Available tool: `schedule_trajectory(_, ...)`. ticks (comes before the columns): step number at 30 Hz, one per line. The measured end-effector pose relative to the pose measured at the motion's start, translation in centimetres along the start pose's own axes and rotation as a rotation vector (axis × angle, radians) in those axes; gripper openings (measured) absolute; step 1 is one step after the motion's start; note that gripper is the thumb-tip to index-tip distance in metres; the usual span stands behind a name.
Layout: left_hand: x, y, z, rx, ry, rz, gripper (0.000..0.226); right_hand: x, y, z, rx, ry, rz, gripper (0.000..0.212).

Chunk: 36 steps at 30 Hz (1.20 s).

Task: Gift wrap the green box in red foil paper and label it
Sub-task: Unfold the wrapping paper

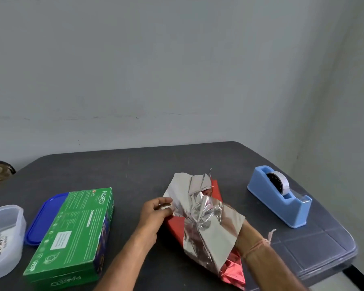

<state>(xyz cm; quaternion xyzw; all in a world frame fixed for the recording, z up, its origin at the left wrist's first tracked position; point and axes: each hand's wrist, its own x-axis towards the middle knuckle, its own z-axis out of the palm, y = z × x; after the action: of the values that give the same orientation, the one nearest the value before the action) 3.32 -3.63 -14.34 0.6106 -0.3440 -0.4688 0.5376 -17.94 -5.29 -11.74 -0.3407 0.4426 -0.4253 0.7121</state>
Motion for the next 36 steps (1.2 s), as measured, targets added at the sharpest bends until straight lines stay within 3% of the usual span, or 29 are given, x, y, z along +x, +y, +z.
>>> schedule_trajectory(1, 0.1, 0.2, -0.7, 0.039, -0.004, 0.014, 0.022, 0.0, -0.2, -0.8, 0.003, 0.03, -0.018, 0.044)
schedule_trajectory(3, 0.2, 0.8, -2.9, 0.187, 0.036, 0.097, 0.025, -0.5, -0.9, -1.9, 0.056, 0.043, -0.018, 0.021)
schedule_trajectory(5, 0.7, 1.6, -5.6, 0.509, 0.135, 0.238, 0.03, -0.9, -2.2, -3.0, -0.013, 0.121, -0.039, 0.015)
schedule_trajectory(8, 0.2, 3.0, -7.0, 1.085, 0.38, 0.529, 0.059, -0.9, -4.1, -5.4, -0.129, 0.095, -0.125, 0.033)
schedule_trajectory(9, -0.4, 3.6, -6.2, 1.131, 0.406, 0.647, 0.065, -0.7, -4.5, -5.9, -0.178, 0.05, -0.121, 0.034)
schedule_trajectory(10, -1.0, 4.2, -5.1, 1.125, 0.317, 0.708, 0.067, -0.7, -5.0, -6.3, -0.269, 0.026, -0.088, 0.03)
schedule_trajectory(13, -1.5, 3.1, -1.6, 1.175, -0.165, 0.491, 0.106, -0.6, -6.6, -7.2, -0.519, 0.131, -0.02, 0.02)
schedule_trajectory(15, -1.2, 0.8, -0.6, 1.319, -0.263, 0.332, 0.108, -1.2, -8.3, -7.6, -0.492, 0.209, -0.088, 0.017)
schedule_trajectory(17, -1.2, -1.1, -0.6, 1.38, -0.262, 0.251, 0.107, -2.1, -10.0, -7.8, -0.515, 0.305, -0.282, 0.034)
schedule_trajectory(21, -2.5, -2.4, -0.1, 1.36, -0.187, 0.182, 0.106, -3.2, -8.9, -4.6, -1.075, 0.254, -0.596, 0.049)
schedule_trajectory(24, -4.0, -2.3, 1.0, 1.388, -0.112, 0.172, 0.105, -1.2, -3.2, -2.5, -1.576, 0.017, -0.45, 0.076)
schedule_trajectory(26, -4.2, -1.8, 1.0, 1.39, -0.076, 0.167, 0.106, 0.0, 0.0, -2.5, -1.754, -0.081, -0.32, 0.087)
schedule_trajectory(29, -4.3, -1.6, -0.4, 1.383, -0.056, 0.104, 0.106, 1.6, 1.7, -4.4, -1.815, -0.096, -0.301, 0.072)
schedule_trajectory(32, -5.3, -2.7, -1.6, 1.378, -0.019, 0.044, 0.105, 2.2, 1.2, -6.6, -1.881, -0.097, -0.32, 0.072)
schedule_trajectory(36, -6.7, -3.1, -1.6, 1.392, 0.047, 0.11, 0.104, 2.8, 0.8, -7.2, -1.896, -0.176, -0.353, 0.075)
